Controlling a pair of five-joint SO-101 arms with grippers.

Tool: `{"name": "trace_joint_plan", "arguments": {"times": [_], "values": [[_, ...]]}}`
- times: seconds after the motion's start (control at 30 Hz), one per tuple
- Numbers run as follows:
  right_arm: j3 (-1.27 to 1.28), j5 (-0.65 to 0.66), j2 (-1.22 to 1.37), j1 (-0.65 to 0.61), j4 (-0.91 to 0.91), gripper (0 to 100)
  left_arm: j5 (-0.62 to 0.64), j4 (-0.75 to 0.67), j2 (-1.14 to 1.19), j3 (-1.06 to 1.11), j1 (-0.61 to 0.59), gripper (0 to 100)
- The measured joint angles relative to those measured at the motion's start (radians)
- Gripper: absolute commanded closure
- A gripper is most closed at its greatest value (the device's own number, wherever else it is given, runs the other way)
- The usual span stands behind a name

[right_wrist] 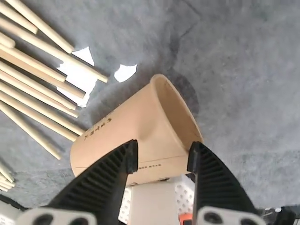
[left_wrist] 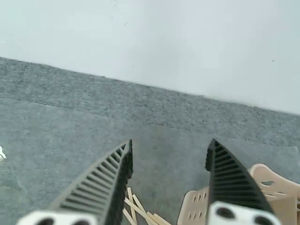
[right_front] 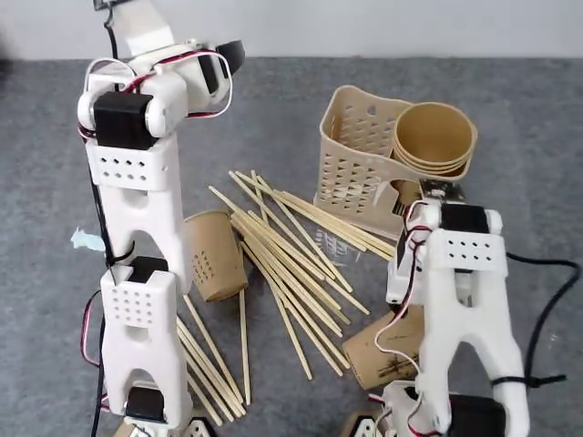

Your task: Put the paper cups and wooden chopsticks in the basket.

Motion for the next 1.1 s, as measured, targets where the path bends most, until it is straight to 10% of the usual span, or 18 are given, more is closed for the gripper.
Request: {"name": "trace_joint_plan", "arguments": {"times": [1.1], "values": [[0.034, 0.0, 0.003, 0.046, 0.087, 82.3, 0.0, 0.0, 0.055, -0.002, -0.049, 76]]}}
